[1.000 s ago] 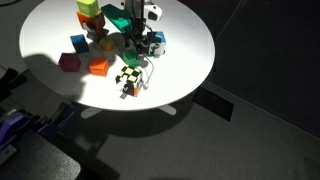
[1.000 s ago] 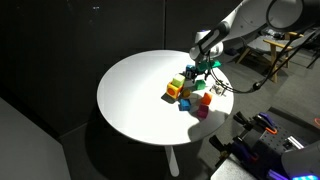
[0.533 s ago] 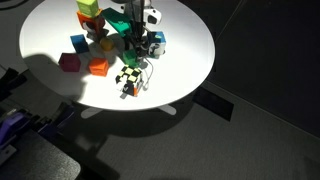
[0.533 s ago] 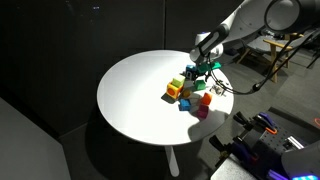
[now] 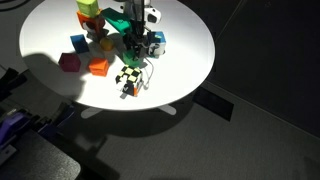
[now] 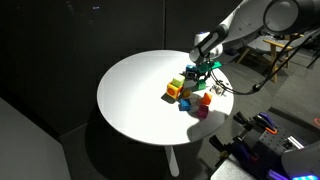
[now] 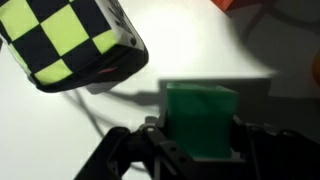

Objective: Put the green block on top of the stacked blocks.

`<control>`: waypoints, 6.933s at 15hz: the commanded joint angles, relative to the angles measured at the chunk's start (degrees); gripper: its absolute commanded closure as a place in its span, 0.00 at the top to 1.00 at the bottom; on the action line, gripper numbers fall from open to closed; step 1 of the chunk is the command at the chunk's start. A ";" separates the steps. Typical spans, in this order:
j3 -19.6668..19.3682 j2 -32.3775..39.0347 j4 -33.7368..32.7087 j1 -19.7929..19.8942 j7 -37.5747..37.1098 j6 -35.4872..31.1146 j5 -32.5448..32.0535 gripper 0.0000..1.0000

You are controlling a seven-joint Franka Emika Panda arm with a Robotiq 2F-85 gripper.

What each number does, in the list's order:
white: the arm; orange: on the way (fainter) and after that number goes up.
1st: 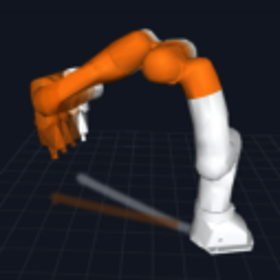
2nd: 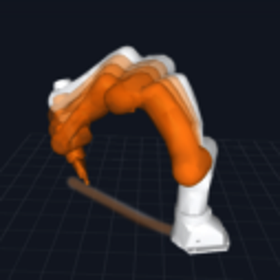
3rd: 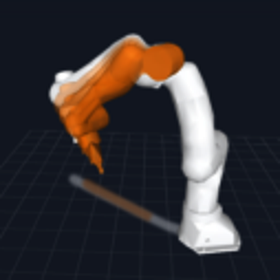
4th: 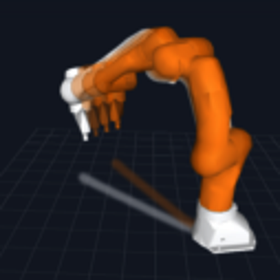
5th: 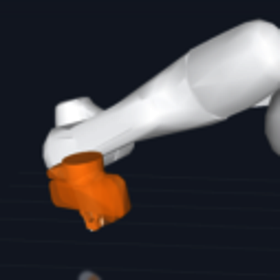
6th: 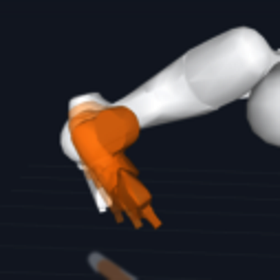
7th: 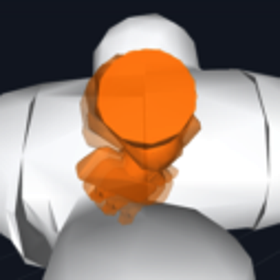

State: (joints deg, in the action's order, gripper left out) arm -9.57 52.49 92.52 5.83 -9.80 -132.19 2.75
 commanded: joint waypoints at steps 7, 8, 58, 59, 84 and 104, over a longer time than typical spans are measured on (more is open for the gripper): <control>-1.00 -4.61 0.32 -1.52 -1.24 6.15 -3.66 0.27; -0.94 -4.92 0.29 -1.41 -1.08 6.36 -3.63 0.27; 5.72 -21.24 4.31 -4.49 3.60 15.37 -3.45 0.52; 5.72 -21.24 4.31 -4.49 3.60 15.38 -3.45 0.52; 7.29 -22.11 2.54 -6.40 4.05 16.33 -4.56 0.27; 9.50 -19.54 -0.48 -10.00 5.18 17.31 -6.61 0.27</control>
State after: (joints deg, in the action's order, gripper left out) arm -0.27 31.73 94.59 -3.86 -5.44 -116.96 -2.87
